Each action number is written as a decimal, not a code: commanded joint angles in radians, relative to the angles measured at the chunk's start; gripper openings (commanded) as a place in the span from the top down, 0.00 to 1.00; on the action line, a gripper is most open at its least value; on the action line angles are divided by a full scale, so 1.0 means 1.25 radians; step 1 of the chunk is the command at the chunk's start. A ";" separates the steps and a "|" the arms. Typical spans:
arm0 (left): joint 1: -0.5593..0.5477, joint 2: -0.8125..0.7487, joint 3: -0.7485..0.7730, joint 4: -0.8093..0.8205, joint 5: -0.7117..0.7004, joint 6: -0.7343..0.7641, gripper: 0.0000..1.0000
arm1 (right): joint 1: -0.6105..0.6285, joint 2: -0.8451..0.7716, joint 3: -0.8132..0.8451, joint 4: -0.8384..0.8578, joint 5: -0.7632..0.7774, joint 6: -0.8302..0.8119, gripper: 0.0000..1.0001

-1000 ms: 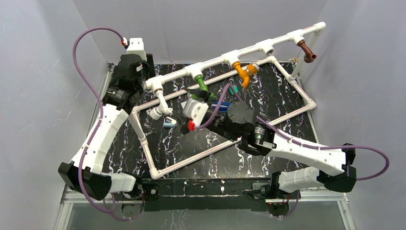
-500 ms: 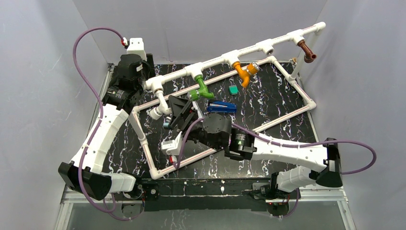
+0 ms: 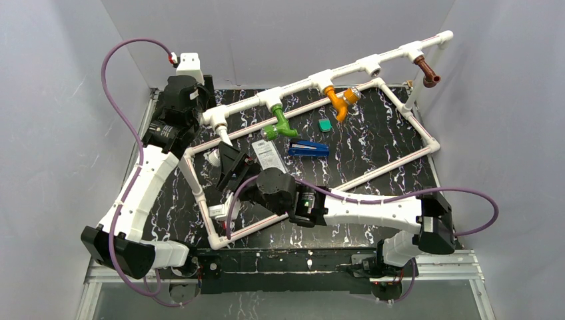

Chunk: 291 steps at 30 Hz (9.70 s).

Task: Install the water faucets

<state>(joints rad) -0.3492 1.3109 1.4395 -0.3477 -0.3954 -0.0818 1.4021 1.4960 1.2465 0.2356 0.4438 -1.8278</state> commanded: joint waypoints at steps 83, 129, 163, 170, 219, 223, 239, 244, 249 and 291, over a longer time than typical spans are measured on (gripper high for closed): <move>-0.041 0.027 -0.086 -0.212 0.050 -0.006 0.44 | -0.025 0.140 -0.030 0.653 0.247 2.406 0.82; -0.045 0.053 -0.070 -0.222 0.036 -0.002 0.44 | -0.054 -0.210 -0.225 0.375 0.010 1.870 0.12; -0.049 0.074 -0.066 -0.223 0.036 0.003 0.44 | -0.033 -0.166 -0.059 0.065 -0.222 0.255 0.14; -0.051 0.070 -0.066 -0.224 0.034 0.004 0.44 | -0.032 -0.090 -0.049 0.164 -0.150 0.097 0.19; -0.054 0.061 -0.070 -0.226 0.034 0.005 0.44 | 0.021 0.098 0.003 0.649 0.269 1.300 0.99; -0.054 0.063 -0.068 -0.227 0.035 0.005 0.44 | 0.019 0.086 -0.001 0.652 0.321 1.502 0.99; -0.057 0.065 -0.066 -0.229 0.040 0.003 0.44 | -0.026 0.036 -0.043 0.571 0.327 2.253 0.99; -0.058 0.061 -0.068 -0.228 0.038 0.003 0.44 | -0.044 0.031 -0.050 0.592 0.283 2.404 0.99; -0.059 0.054 -0.070 -0.226 0.034 0.004 0.44 | -0.055 0.002 -0.056 0.612 0.248 2.452 0.99; -0.062 0.062 -0.067 -0.229 0.031 0.005 0.44 | -0.057 -0.165 -0.198 0.347 0.176 2.348 0.27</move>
<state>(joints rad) -0.3756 1.3144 1.4464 -0.3721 -0.4297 -0.0780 1.3487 1.3643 1.0065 0.7033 0.6697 1.1896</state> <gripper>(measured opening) 0.564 0.734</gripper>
